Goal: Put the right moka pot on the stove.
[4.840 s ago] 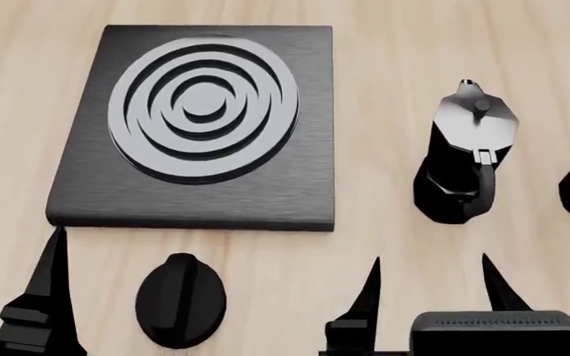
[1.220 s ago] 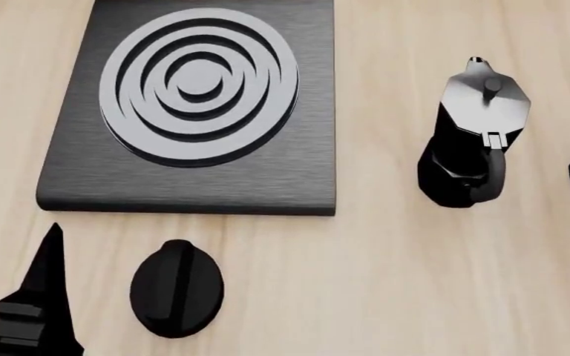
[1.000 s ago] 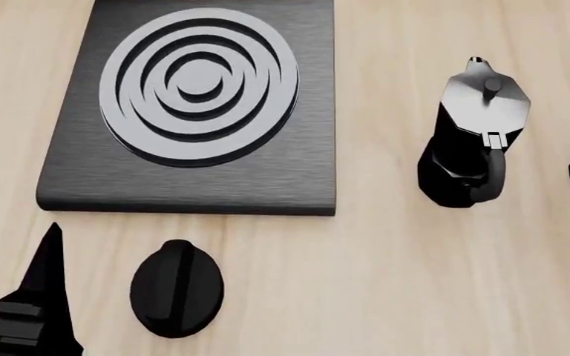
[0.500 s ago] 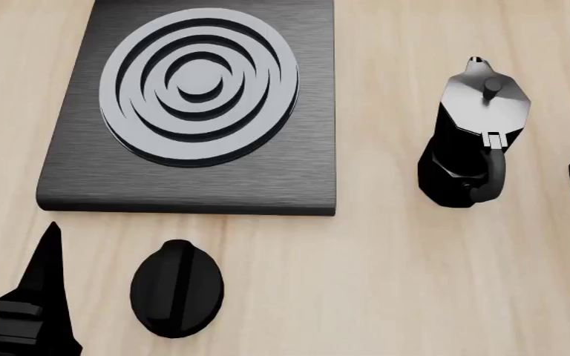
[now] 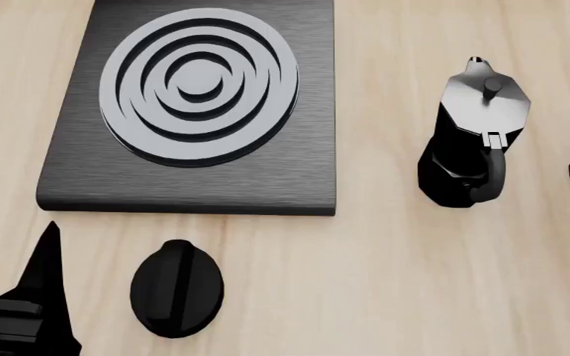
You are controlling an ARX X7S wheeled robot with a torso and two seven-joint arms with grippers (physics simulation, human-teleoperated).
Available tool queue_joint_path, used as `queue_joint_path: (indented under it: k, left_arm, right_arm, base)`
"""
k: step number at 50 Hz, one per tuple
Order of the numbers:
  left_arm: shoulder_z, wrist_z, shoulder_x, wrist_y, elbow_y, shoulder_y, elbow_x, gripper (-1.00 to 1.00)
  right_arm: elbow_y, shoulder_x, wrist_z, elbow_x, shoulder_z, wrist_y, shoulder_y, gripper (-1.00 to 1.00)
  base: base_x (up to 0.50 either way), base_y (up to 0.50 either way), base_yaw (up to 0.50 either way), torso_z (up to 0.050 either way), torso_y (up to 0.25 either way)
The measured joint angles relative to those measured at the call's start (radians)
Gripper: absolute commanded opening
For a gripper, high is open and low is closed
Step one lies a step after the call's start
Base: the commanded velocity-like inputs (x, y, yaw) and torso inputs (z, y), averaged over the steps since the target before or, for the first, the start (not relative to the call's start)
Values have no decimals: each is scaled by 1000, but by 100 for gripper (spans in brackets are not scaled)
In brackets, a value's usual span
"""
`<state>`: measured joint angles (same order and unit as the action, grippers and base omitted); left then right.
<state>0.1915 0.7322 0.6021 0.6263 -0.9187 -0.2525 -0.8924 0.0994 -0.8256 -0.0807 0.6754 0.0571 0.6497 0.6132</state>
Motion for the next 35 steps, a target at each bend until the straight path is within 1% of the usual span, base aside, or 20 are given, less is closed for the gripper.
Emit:
queue_joint_path:
  k: [23, 24, 35]
  left_arm:
    - [5, 7, 5, -9, 2, -1, -4, 100]
    - [5, 7, 5, -9, 2, -1, -4, 100]
    - [6, 11, 8, -13, 2, -2, -7, 100]
  right_arm:
    - [81, 31, 27, -41, -73, -7, 73, 100]
    - [85, 32, 29, -43, -75, -8, 75, -100]
    - [98, 33, 26, -32, -75, -21, 78, -100]
  base:
    - [0, 0, 0, 0, 0]
    - [0, 0, 0, 0, 0]
    - [1, 0, 0, 0, 0]
